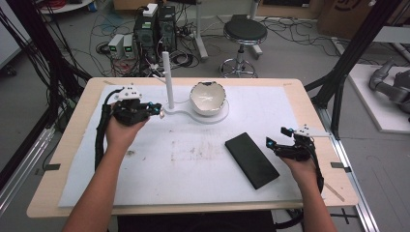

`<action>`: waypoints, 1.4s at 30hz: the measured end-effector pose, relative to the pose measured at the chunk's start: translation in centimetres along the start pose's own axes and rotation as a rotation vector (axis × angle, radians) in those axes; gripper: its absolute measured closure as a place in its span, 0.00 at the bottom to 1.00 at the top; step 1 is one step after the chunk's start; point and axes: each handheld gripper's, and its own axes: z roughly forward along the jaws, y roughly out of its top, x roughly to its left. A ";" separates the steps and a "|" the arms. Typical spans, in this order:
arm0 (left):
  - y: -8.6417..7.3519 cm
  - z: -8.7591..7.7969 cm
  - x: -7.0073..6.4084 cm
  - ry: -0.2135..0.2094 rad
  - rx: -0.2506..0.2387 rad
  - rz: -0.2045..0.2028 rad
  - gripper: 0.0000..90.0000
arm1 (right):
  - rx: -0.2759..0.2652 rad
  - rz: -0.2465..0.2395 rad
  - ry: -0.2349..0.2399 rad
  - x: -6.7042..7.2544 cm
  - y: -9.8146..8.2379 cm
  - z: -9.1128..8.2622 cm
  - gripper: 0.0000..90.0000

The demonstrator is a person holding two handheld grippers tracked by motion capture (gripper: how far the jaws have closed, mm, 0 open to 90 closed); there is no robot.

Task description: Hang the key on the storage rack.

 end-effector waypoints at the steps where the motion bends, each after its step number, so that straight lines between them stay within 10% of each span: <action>1: 0.6 -0.1 0.1 -0.001 -0.002 0.010 0.98 | 0.000 -0.001 0.000 0.0 0.0 0.0 0.20; 15: 7.6 0.0 2.8 -0.002 -0.031 0.006 0.98 | 0.001 0.001 0.002 0.0 0.0 0.0 0.20; 42: 8.2 2.4 6.5 0.044 0.004 -0.065 0.98 | 0.005 0.021 -0.005 -0.2 -0.3 -0.3 0.20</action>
